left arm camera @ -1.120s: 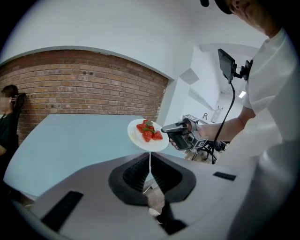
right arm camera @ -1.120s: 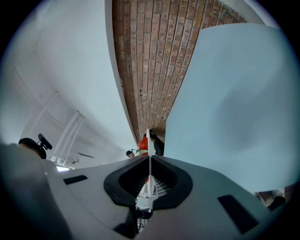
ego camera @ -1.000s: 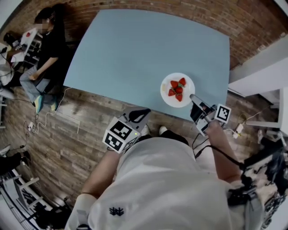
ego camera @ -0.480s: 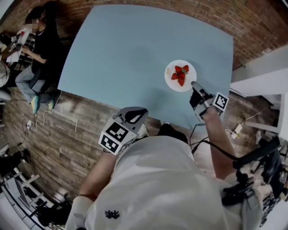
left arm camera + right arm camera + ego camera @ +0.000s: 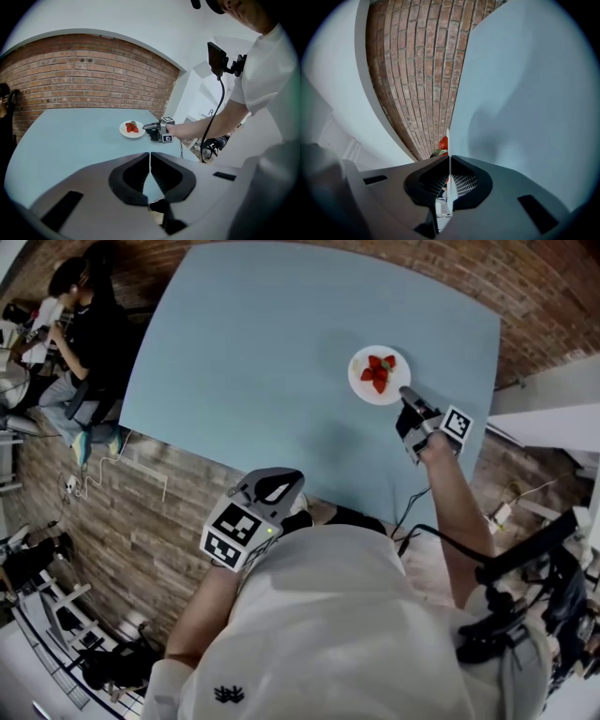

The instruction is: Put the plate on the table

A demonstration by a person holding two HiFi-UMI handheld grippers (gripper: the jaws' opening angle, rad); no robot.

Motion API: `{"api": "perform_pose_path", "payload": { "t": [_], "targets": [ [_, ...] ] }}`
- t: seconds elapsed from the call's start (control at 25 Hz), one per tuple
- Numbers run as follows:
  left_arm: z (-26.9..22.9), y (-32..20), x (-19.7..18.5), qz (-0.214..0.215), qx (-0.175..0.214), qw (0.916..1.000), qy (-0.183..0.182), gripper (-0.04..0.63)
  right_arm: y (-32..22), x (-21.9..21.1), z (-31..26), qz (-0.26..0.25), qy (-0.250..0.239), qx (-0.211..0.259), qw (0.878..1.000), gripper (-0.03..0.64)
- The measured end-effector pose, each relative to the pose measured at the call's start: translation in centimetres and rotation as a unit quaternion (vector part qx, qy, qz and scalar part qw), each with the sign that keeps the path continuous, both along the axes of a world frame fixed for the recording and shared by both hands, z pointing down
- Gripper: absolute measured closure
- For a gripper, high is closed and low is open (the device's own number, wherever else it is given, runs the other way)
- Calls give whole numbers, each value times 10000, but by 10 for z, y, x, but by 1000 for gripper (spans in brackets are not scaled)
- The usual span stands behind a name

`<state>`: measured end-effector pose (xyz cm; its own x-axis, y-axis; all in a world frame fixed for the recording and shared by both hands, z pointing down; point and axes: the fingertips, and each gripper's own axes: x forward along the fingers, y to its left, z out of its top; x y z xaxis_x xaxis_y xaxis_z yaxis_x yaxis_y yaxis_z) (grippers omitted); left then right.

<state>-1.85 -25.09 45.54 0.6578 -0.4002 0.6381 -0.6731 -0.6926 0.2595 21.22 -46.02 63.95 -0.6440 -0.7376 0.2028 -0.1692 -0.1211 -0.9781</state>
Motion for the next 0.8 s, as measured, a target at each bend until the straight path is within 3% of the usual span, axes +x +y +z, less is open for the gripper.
{"api": "perform_pose_path", "payload": {
  "t": [0.6, 0.8],
  "targets": [
    [12, -16, 6, -370, -189, 9986, -312, 584, -32, 0, 43, -83, 436, -569, 9974, 595],
    [14, -16, 7, -341, -234, 9984, -380, 584, -34, 4, 46, 19, 890, -578, 9943, 595]
  ]
}}
